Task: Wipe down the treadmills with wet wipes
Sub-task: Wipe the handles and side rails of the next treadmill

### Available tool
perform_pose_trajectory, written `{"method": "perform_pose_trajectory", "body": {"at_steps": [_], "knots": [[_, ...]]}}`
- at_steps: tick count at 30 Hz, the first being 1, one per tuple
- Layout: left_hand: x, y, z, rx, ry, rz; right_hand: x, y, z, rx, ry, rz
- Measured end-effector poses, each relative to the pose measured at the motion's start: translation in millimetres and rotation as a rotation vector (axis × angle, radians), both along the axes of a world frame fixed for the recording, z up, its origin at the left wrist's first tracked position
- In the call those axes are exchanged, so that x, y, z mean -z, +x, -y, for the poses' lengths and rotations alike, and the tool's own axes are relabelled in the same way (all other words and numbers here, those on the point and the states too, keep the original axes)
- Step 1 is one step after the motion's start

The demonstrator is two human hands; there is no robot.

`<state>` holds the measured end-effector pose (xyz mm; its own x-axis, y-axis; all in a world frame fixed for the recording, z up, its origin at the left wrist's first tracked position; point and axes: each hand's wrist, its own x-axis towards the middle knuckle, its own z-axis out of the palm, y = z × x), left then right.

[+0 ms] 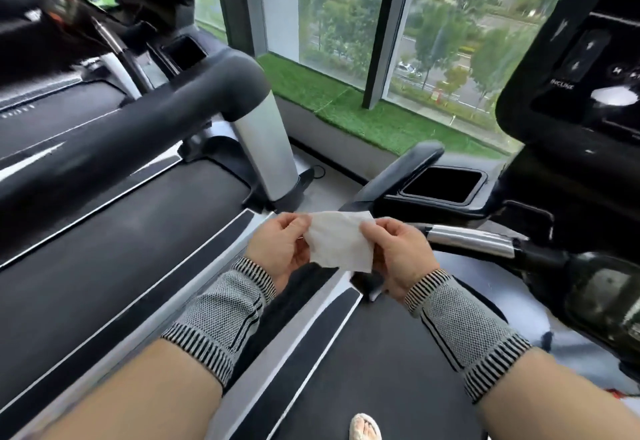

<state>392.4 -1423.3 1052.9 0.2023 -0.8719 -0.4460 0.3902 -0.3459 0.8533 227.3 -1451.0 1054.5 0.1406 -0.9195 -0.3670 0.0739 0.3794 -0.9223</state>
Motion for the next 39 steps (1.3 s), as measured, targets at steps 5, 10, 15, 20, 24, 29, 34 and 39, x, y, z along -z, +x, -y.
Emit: {"method": "perform_pose_trajectory", "body": {"at_steps": [5, 10, 15, 20, 24, 29, 34, 39], "knots": [[7.1, -26.3, 7.6, -0.223, 0.020, 0.187, -5.9, -21.6, 21.8, -0.093, 0.032, 0.075], [-6.8, -52.6, -4.0, -0.020, -0.169, 0.600, -14.4, -26.0, 37.7, -0.149, 0.010, 0.086], [-5.0, -71.0, 0.5, 0.163, -0.211, 0.499, -23.3, -18.4, 46.8, -0.154, 0.130, 0.114], [-5.1, -61.3, 14.7, 0.081, -0.139, 0.459, -23.5, -22.4, 52.4, -0.232, 0.039, 0.032], [-11.9, -56.2, 22.6, 0.108, -0.066, 0.270, -14.7, -25.0, 52.6, -0.332, -0.258, -0.325], [-12.4, -39.9, 29.2, 0.047, 0.017, 0.046, -6.3, -17.2, 57.8, -0.157, -0.152, -0.289], [-3.9, -9.5, 35.9, -0.032, 0.112, -0.040, -6.1, -22.2, 65.2, -0.011, -0.001, -0.123], [-6.7, -10.7, 35.1, 0.019, 0.124, -0.028, -9.1, -9.2, 59.6, 0.013, -0.294, -0.438]]}}
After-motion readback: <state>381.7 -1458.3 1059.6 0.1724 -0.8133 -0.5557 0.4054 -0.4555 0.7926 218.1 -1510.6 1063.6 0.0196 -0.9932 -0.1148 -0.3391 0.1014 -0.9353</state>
